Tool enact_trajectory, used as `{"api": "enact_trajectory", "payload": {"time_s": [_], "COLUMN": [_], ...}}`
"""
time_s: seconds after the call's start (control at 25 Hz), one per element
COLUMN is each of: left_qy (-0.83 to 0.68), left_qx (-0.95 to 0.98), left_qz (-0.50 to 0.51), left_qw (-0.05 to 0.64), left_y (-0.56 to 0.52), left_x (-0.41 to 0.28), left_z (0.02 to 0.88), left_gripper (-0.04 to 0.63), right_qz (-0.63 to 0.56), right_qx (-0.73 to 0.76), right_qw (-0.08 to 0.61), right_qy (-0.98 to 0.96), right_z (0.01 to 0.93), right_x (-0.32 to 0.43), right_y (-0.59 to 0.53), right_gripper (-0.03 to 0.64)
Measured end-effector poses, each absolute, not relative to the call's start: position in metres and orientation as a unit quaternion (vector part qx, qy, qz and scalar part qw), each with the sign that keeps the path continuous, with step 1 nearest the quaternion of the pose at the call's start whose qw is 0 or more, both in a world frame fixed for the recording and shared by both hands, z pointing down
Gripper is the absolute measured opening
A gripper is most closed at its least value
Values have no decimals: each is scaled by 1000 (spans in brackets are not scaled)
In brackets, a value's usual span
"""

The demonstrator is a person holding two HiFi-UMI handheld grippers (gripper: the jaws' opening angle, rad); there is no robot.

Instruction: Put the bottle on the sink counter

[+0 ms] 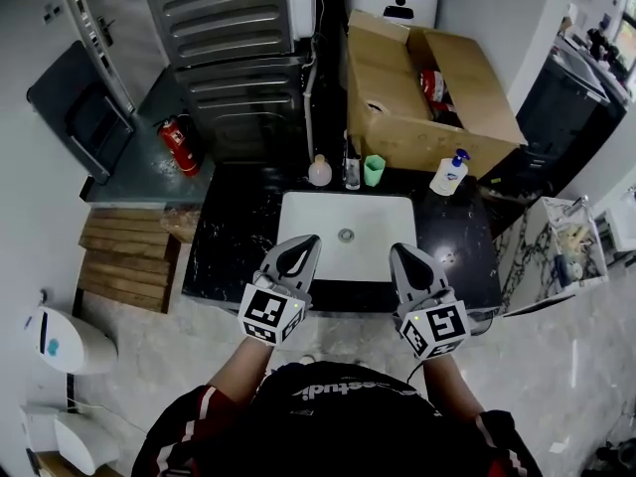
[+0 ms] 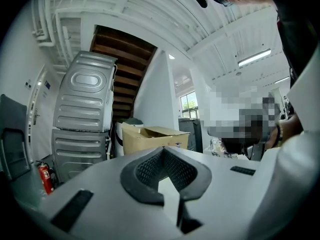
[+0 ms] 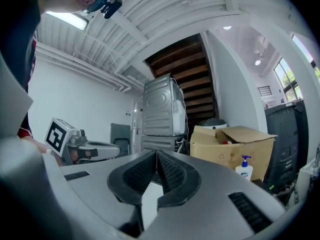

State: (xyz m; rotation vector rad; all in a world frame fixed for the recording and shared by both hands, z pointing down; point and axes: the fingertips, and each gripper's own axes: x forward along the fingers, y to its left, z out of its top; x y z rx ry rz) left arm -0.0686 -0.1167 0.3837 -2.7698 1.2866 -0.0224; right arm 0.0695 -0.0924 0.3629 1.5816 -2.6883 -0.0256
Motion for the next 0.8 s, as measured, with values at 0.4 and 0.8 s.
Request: {"api": "enact_trajectory", "payload": {"time_s": [0.4,0.8], "left_qy": [417,413], "left_qx": [-908,-910], "left_qz": [-3,-2], "left_qw": [41,33], "left_y": [-118,-116], "left_x": [-70,-73], "left_z": [384,387], "left_gripper": [14,14], "right_qz": [-8,-6], "right_qx": [505,506], "right_qw": [16,13], "right_qy": [-863,-862], "right_z": [364,365], "right_x": [61,58], "right_y": [-93,-94], "right_gripper": [40,40]}}
